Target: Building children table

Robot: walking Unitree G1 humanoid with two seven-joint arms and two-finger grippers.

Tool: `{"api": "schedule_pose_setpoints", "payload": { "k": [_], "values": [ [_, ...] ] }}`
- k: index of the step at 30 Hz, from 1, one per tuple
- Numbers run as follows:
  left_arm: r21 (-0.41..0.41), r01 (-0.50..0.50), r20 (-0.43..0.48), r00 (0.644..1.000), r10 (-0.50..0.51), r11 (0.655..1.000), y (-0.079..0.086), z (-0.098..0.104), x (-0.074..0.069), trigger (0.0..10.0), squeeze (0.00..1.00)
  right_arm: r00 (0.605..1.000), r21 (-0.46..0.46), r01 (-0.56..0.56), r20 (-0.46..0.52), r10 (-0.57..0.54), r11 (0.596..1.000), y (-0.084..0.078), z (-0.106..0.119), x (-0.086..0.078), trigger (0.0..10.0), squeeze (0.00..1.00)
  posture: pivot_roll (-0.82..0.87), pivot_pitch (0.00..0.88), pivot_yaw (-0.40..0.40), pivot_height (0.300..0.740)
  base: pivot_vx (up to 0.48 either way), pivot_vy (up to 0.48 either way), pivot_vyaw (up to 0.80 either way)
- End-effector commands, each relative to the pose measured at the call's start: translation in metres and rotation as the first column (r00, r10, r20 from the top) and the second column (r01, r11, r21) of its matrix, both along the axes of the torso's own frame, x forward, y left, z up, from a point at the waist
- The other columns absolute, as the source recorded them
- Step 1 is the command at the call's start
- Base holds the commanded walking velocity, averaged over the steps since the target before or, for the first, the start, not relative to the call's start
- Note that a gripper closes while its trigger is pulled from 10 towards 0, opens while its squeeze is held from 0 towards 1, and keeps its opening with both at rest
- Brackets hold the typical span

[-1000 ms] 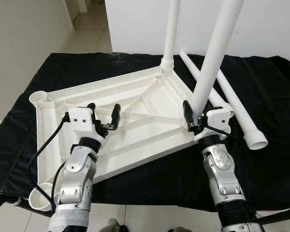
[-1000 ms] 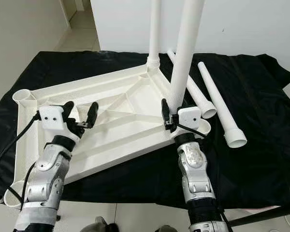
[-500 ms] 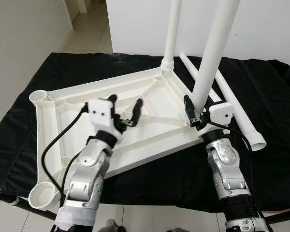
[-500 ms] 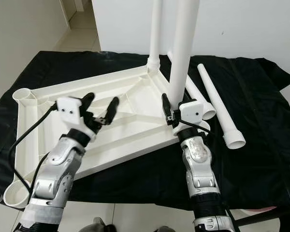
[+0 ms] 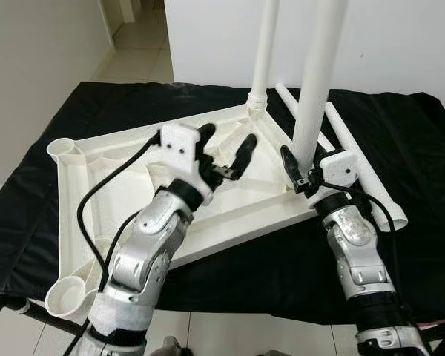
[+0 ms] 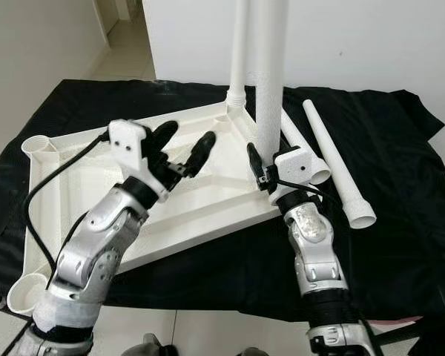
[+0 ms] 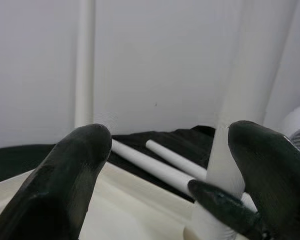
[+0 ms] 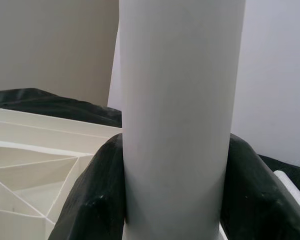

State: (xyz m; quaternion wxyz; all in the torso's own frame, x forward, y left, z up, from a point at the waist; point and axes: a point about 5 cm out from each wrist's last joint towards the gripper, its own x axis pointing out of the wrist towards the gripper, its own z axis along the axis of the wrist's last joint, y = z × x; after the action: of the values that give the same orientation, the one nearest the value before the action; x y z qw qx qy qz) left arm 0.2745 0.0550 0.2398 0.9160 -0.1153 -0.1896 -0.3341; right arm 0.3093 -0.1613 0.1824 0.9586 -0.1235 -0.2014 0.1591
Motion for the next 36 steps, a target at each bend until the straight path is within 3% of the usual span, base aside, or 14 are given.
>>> {"api": "schedule_pose_setpoints", "payload": {
  "k": [1,4,14,16,24,36],
  "values": [
    [0.09,0.238,0.075,0.967,-0.244,0.967,-0.012,0.005,-0.009,10.0,0.0,0.998,-0.056,-0.051,-0.025,0.05,0.997,0.004,-0.001,0.003,10.0,0.0,-0.1,0.009,0.031,0.74,0.0,0.0,0.0],
    [0.093,0.287,0.096,0.95,-0.296,0.953,-0.018,0.016,-0.008,10.0,0.0,0.991,-0.115,-0.128,-0.065,0.121,0.985,0.01,-0.003,0.004,10.0,0.0,-0.1,0.013,0.031,0.74,0.0,0.0,0.0],
    [0.079,0.345,0.101,0.931,-0.351,0.935,-0.023,0.025,-0.008,10.0,0.0,0.982,-0.134,-0.183,-0.076,0.174,0.974,0.016,-0.001,0.004,10.0,0.0,-0.11,0.017,0.035,0.74,0.0,0.0,0.0],
    [0.08,0.384,0.102,0.915,-0.391,0.92,-0.028,0.029,-0.009,10.0,0.0,0.971,-0.152,-0.232,-0.094,0.22,0.961,0.021,-0.001,0.004,10.0,0.0,-0.11,0.018,0.037,0.74,0.0,0.0,0.0],
    [0.075,0.396,0.097,0.91,-0.402,0.915,-0.029,0.034,-0.004,10.0,0.0,0.952,-0.185,-0.301,-0.125,0.281,0.936,0.026,-0.002,0.001,10.0,0.0,-0.11,0.017,0.042,0.74,0.0,0.0,0.0],
    [0.0,0.482,0.053,0.875,-0.481,0.876,-0.031,0.042,-0.003,10.0,0.0,0.931,-0.209,-0.358,-0.154,0.331,0.91,0.03,-0.004,-0.001,10.0,0.0,-0.12,0.017,0.051,0.74,0.0,0.0,0.0]
  ]
}}
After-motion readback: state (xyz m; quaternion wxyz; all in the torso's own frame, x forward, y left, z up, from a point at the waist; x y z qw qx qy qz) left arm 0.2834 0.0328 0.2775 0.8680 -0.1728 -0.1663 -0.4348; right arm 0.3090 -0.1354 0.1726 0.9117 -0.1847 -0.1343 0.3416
